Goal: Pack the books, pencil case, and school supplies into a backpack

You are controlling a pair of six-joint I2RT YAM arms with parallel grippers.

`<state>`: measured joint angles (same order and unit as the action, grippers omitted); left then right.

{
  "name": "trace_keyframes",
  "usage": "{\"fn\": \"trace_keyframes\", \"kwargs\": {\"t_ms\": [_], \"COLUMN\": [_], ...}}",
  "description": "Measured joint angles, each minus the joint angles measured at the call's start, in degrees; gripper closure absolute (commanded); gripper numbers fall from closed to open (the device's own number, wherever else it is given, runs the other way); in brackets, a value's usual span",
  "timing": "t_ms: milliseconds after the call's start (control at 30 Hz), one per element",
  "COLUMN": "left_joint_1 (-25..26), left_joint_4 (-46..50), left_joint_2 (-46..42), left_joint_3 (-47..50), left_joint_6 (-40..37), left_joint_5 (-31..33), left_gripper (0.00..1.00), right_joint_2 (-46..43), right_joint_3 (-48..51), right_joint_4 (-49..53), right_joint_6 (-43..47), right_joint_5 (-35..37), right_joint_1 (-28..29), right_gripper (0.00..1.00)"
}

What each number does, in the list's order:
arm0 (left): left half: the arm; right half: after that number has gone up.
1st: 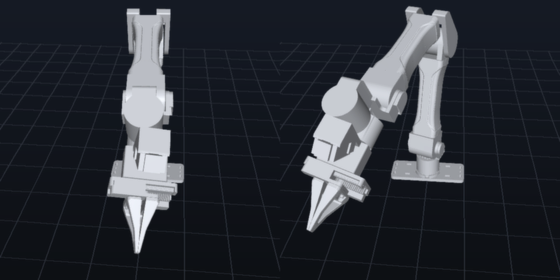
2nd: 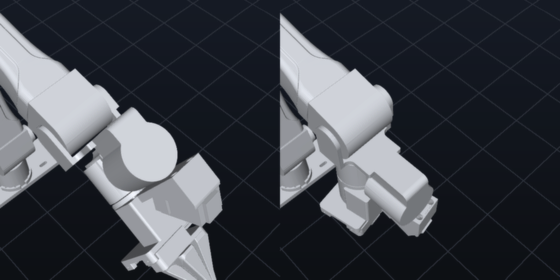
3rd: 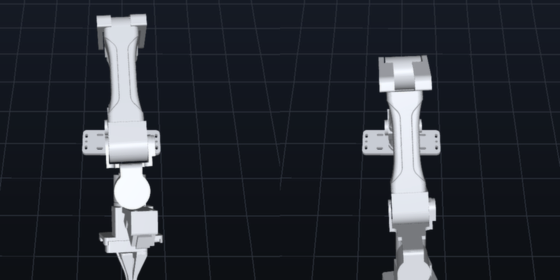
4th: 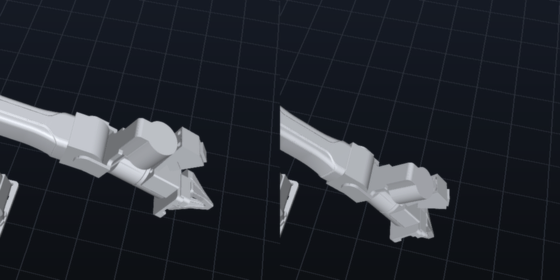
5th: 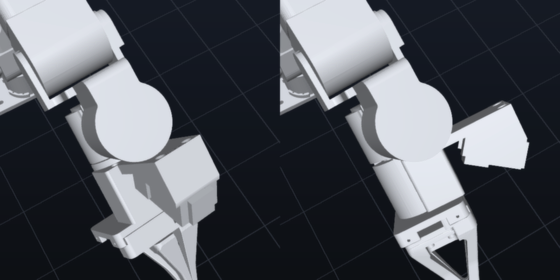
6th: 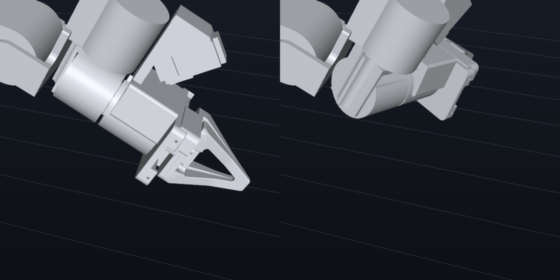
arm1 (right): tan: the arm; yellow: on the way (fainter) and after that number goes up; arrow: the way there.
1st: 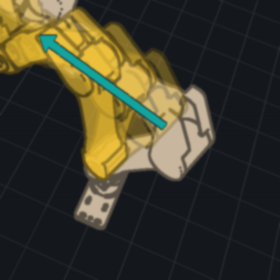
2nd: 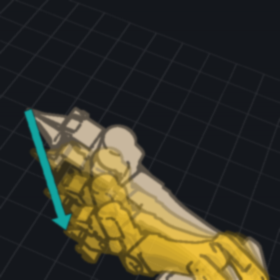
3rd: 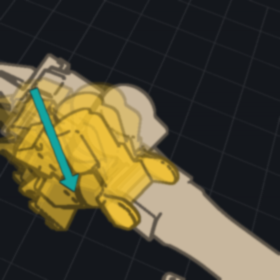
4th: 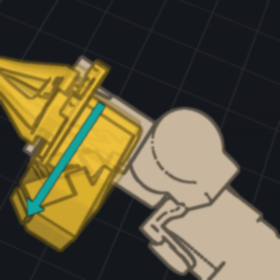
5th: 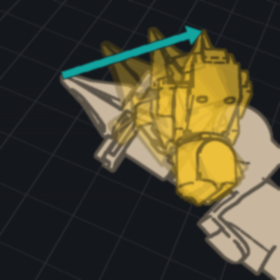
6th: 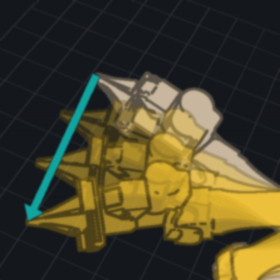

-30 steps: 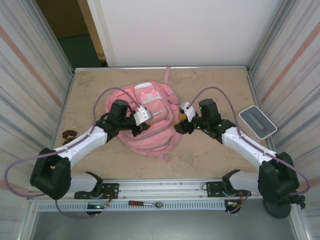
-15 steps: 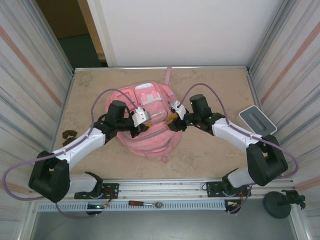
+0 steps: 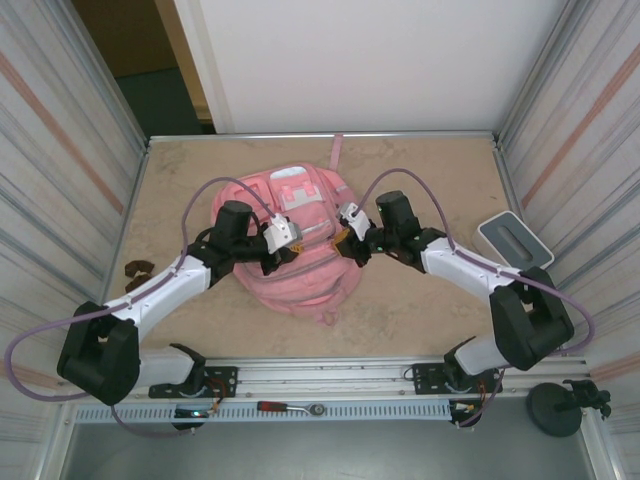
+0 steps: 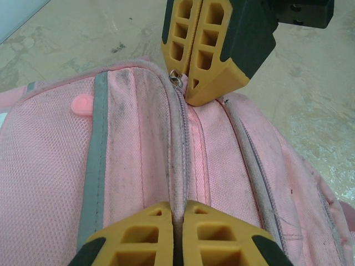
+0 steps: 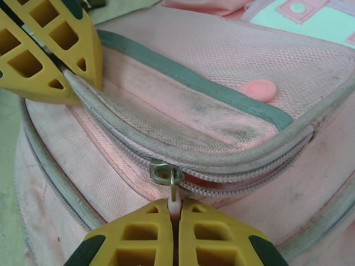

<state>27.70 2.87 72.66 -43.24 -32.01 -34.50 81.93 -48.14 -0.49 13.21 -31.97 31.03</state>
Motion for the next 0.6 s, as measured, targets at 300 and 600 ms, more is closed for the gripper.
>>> {"fn": "trace_keyframes", "kwargs": {"t_ms": [300, 600], "left_joint_1": [-0.2, -1.0], "left_joint_4": [-0.8, -1.9], "left_joint_2": [-0.9, -1.1], "left_joint_3": [0.9, 1.4], "left_joint_6": [-0.7, -1.6], "left_joint_5": [-1.1, -4.9], "left_gripper": [1.00, 1.00], "right_joint_2": [-3.7, 1.6], "right_joint_3": [2.4, -4.4], "right_joint_4": [0.4, 6.6], "right_joint_6": [-2.7, -7.3], "right_joint_5": [5.7, 8.0], "right_joint_1": [-0.9, -3.1], "right_gripper": [1.00, 1.00]}}
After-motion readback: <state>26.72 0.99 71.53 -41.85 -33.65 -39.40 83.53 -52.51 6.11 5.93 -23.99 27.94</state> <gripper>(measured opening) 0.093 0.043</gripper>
